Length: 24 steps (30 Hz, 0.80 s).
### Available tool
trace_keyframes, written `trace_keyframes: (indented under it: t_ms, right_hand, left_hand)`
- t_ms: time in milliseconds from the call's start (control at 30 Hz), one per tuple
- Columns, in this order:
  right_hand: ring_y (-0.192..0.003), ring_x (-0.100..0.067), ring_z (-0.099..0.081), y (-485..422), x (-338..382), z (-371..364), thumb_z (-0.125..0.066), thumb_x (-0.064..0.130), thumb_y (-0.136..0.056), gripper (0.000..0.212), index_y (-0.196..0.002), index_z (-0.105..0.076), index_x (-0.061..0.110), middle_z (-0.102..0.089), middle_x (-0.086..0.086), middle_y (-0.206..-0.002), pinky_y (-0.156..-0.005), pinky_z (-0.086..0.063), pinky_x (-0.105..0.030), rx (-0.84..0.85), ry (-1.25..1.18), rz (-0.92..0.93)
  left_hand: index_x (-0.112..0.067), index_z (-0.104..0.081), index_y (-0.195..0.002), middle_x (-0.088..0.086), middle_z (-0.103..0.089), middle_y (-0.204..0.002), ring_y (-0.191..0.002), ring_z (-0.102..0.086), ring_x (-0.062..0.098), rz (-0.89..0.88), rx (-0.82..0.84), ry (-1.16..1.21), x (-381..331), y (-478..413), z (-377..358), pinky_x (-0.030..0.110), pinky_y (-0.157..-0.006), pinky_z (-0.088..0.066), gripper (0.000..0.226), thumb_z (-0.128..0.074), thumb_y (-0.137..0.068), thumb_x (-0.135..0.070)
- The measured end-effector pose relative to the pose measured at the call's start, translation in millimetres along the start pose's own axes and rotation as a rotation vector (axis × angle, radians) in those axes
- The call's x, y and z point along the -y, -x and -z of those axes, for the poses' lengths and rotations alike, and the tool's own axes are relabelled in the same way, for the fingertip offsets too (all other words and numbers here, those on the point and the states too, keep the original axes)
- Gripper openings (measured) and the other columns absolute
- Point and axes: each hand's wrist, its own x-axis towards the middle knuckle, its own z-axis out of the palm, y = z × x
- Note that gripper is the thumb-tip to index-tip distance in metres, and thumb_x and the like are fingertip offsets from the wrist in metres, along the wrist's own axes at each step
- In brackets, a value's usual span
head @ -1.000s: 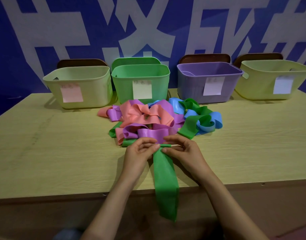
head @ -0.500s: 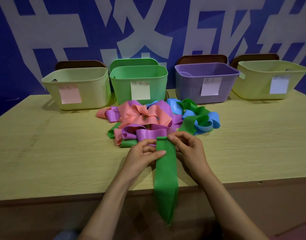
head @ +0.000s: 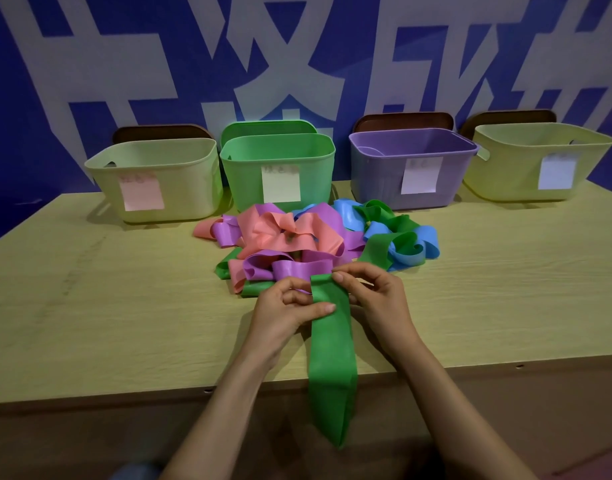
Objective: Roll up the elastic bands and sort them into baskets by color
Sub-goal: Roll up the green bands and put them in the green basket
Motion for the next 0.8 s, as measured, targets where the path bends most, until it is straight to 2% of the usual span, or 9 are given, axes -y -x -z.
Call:
trace_keyframes:
  t_ms: [67,167,200,267,367,500,567,700,800]
  right_hand:
    - [-0.074,-0.018,-0.066,-1,-3,1,-0.068,0.003,-0.082,0.004,-0.083,-0.070,0.007,-0.071,-0.006,-0.081,-0.064,-0.055,-0.032,-0.011,0.040,0.021]
    - [-0.077,-0.017,-0.066,-2,-7,1,-0.071,0.005,-0.080,0.007,-0.081,-0.072,0.012,-0.072,-0.007,-0.081,-0.072,-0.054,-0.037,-0.008,0.159,0.080]
    - [-0.077,-0.015,-0.065,-2,-8,0,-0.071,0.005,-0.080,0.008,-0.081,-0.072,0.013,-0.072,-0.005,-0.080,-0.073,-0.053,-0.036,-0.008,0.173,0.090]
    - [-0.077,-0.013,-0.064,-1,-8,1,-0.072,0.005,-0.079,0.008,-0.081,-0.072,0.013,-0.072,-0.003,-0.079,-0.073,-0.052,-0.032,-0.007,0.166,0.100]
    - [-0.078,-0.016,-0.063,-1,-8,2,-0.071,0.002,-0.079,0.008,-0.084,-0.072,0.008,-0.071,-0.007,-0.080,-0.076,-0.051,-0.036,0.013,0.160,0.103]
    - [-0.078,-0.015,-0.064,-1,-8,1,-0.069,-0.006,-0.078,0.013,-0.085,-0.070,0.004,-0.070,-0.007,-0.080,-0.078,-0.051,-0.035,0.031,0.169,0.087]
    - [-0.080,-0.018,-0.064,0,-8,1,-0.067,-0.009,-0.078,0.013,-0.087,-0.070,0.001,-0.071,-0.011,-0.084,-0.081,-0.052,-0.039,0.047,0.171,0.075]
    - [-0.089,-0.025,-0.065,-2,-12,3,-0.067,-0.005,-0.080,0.017,-0.093,-0.070,0.005,-0.070,-0.016,-0.093,-0.086,-0.052,-0.044,0.074,0.184,0.051]
    - [-0.086,-0.015,-0.066,-2,-13,2,-0.067,0.000,-0.083,0.018,-0.100,-0.066,0.006,-0.071,-0.011,-0.093,-0.080,-0.055,-0.032,0.092,0.145,-0.015]
  left_hand:
    - [-0.012,-0.065,-0.089,-0.005,-0.065,-0.063,-0.066,-0.066,0.012,0.013,0.018,-0.017,0,-1,1,0.026,-0.062,-0.053,0.033,-0.082,-0.063,-0.001]
    - [-0.011,-0.069,-0.101,0.008,-0.073,-0.091,-0.085,-0.070,0.022,0.025,0.110,-0.005,-1,1,2,0.034,-0.077,-0.056,0.028,-0.076,-0.074,-0.008]
    - [-0.012,-0.069,-0.102,0.009,-0.073,-0.095,-0.088,-0.070,0.021,0.023,0.122,0.008,-2,1,2,0.033,-0.077,-0.057,0.024,-0.073,-0.078,-0.013]
    - [-0.013,-0.070,-0.096,0.008,-0.074,-0.092,-0.083,-0.071,0.019,0.025,0.086,0.051,-3,1,1,0.029,-0.069,-0.056,0.013,-0.066,-0.085,-0.019]
    - [-0.010,-0.071,-0.089,0.007,-0.073,-0.084,-0.076,-0.069,0.015,0.026,0.031,0.100,-4,1,0,0.024,-0.060,-0.054,0.012,-0.061,-0.089,-0.017]
    - [-0.012,-0.072,-0.087,0.007,-0.073,-0.082,-0.073,-0.069,0.014,0.013,0.006,0.124,-3,2,0,0.024,-0.061,-0.055,0.011,-0.064,-0.087,-0.020]
    - [-0.012,-0.072,-0.084,0.006,-0.072,-0.078,-0.070,-0.068,0.014,-0.003,-0.026,0.145,-2,1,-1,0.023,-0.059,-0.054,0.009,-0.065,-0.086,-0.018]
    - [-0.011,-0.072,-0.087,0.007,-0.072,-0.084,-0.078,-0.068,0.016,-0.055,-0.092,0.120,6,-1,-2,0.027,-0.069,-0.055,0.007,-0.068,-0.083,-0.015]
    - [-0.013,-0.072,-0.086,0.003,-0.072,-0.082,-0.078,-0.067,0.014,-0.097,-0.112,0.124,7,-1,-3,0.024,-0.067,-0.054,0.006,-0.067,-0.084,-0.010]
